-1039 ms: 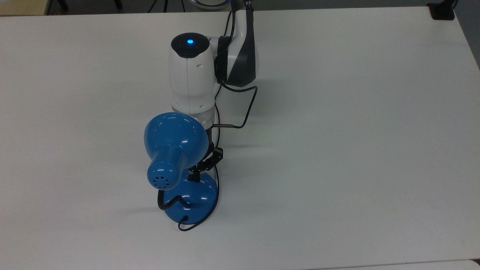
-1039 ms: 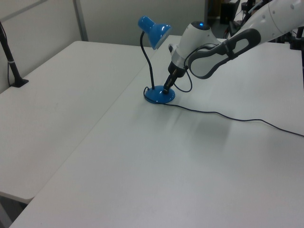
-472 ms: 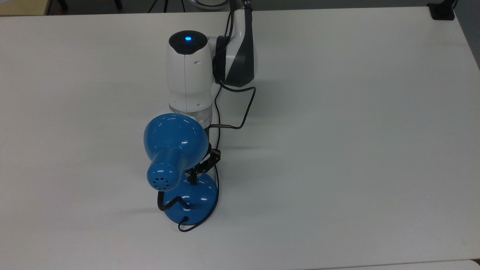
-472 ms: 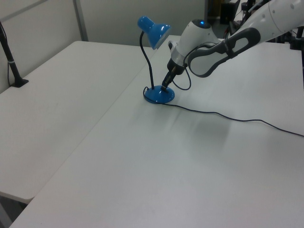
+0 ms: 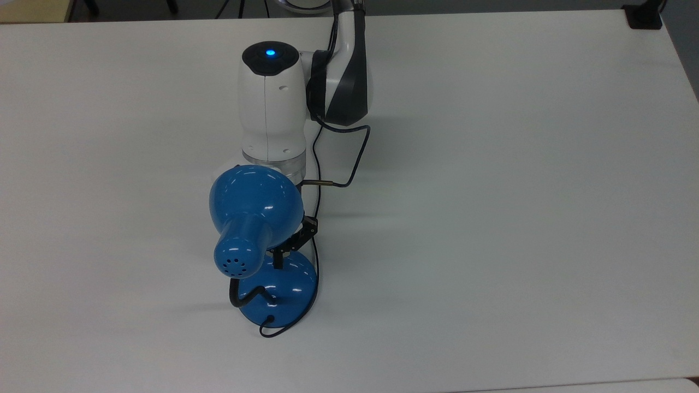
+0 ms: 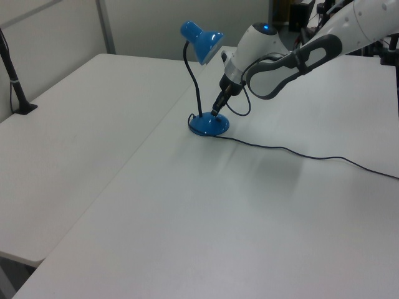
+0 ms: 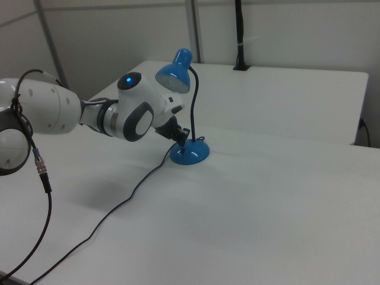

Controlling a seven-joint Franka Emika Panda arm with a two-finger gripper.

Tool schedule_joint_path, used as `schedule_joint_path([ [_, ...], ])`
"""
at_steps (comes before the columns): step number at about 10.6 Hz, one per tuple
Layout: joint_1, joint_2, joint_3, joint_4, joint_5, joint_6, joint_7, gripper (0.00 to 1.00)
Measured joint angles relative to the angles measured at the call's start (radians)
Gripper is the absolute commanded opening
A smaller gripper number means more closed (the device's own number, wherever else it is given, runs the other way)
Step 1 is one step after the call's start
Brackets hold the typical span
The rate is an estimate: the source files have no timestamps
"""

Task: Turn on the lamp
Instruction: 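Press down on the lamp base switch with the gripper fingertips, then hold the press on the switch until the lamp lights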

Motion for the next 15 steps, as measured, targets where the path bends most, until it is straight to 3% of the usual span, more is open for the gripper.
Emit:
schedule_joint_path([
  [15,0.003,0.009,0.0,-0.016,-0.002,0.007,-0.011,0.0],
])
